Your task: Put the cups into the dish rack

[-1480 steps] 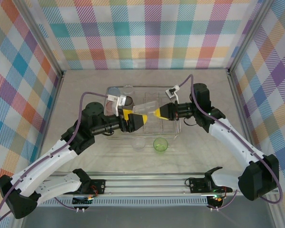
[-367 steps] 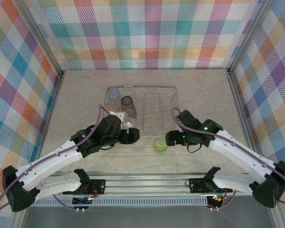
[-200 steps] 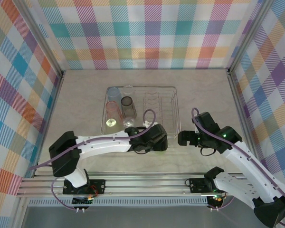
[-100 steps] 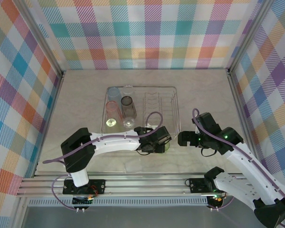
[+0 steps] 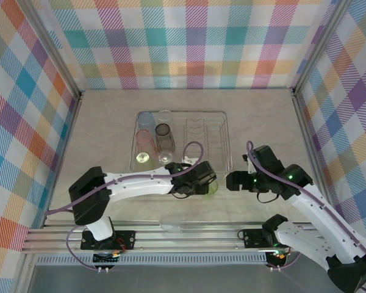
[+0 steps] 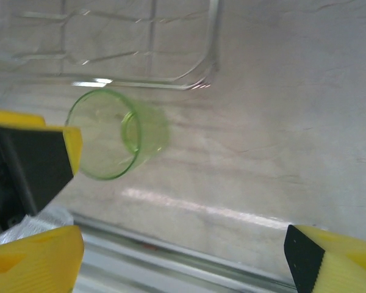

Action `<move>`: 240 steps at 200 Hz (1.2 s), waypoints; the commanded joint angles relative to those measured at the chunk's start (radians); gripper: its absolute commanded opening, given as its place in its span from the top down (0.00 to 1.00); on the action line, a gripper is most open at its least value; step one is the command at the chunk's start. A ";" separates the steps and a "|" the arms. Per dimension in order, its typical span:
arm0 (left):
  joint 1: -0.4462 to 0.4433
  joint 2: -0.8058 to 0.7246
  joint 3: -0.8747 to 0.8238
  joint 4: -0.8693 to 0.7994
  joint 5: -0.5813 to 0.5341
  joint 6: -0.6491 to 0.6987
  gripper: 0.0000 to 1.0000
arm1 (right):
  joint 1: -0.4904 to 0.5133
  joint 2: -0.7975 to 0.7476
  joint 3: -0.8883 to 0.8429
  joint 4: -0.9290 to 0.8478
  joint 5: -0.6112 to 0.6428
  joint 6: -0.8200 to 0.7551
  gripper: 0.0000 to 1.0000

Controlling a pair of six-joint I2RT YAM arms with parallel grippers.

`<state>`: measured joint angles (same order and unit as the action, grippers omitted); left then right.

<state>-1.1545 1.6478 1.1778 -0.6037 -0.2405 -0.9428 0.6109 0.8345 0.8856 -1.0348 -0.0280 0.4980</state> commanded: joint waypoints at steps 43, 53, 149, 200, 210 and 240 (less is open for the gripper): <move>-0.007 -0.064 0.015 -0.039 -0.056 0.045 0.26 | 0.074 0.003 -0.030 0.013 -0.017 0.092 0.14; -0.007 -0.052 0.016 -0.034 -0.037 0.045 0.26 | 0.074 -0.002 -0.024 0.009 0.017 0.105 0.14; -0.001 0.082 0.075 -0.043 0.019 0.054 0.44 | 0.074 -0.052 -0.042 -0.001 0.101 0.119 0.15; 0.009 0.132 0.091 -0.018 0.037 0.053 0.64 | 0.075 -0.101 -0.055 0.027 0.120 0.111 0.15; 0.010 0.143 0.093 -0.015 0.040 0.052 0.67 | 0.075 -0.106 -0.058 0.031 0.122 0.112 0.15; 0.012 0.158 0.095 0.003 0.057 0.049 0.86 | 0.075 -0.121 -0.069 0.041 0.136 0.110 0.14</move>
<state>-1.1496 1.7874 1.2491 -0.6132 -0.2001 -0.8989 0.6811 0.7292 0.8326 -1.0107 0.0807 0.5957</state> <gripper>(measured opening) 0.211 0.853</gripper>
